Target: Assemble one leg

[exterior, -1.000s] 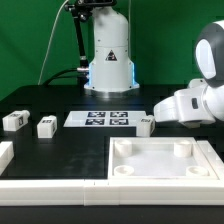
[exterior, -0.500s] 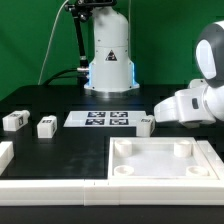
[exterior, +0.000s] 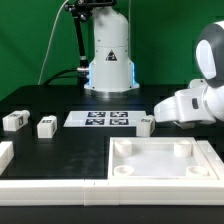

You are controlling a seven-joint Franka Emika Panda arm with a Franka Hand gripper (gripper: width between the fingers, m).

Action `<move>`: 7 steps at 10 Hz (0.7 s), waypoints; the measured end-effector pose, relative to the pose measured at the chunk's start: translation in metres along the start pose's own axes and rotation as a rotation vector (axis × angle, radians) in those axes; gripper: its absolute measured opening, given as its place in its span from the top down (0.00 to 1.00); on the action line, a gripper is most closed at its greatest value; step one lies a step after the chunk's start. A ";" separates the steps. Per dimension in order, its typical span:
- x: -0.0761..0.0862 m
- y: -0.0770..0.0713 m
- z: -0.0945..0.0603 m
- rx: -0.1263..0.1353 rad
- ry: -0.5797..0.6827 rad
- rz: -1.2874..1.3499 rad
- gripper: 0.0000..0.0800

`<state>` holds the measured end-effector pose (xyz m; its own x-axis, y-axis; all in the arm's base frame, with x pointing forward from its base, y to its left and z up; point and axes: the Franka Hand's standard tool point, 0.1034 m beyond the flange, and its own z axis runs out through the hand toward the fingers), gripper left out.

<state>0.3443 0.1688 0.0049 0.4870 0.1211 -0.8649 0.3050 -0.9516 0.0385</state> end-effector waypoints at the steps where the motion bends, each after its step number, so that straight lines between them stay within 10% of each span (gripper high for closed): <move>1: 0.000 0.000 0.000 0.000 0.000 0.000 0.64; 7: -0.028 0.020 -0.030 0.021 -0.011 -0.024 0.64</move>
Offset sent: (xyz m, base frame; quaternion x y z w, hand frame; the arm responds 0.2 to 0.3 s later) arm 0.0000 0.0000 0.0000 0.0000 0.0000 0.0000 1.0000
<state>0.3607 0.1546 0.0451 0.4708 0.1410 -0.8709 0.2993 -0.9541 0.0073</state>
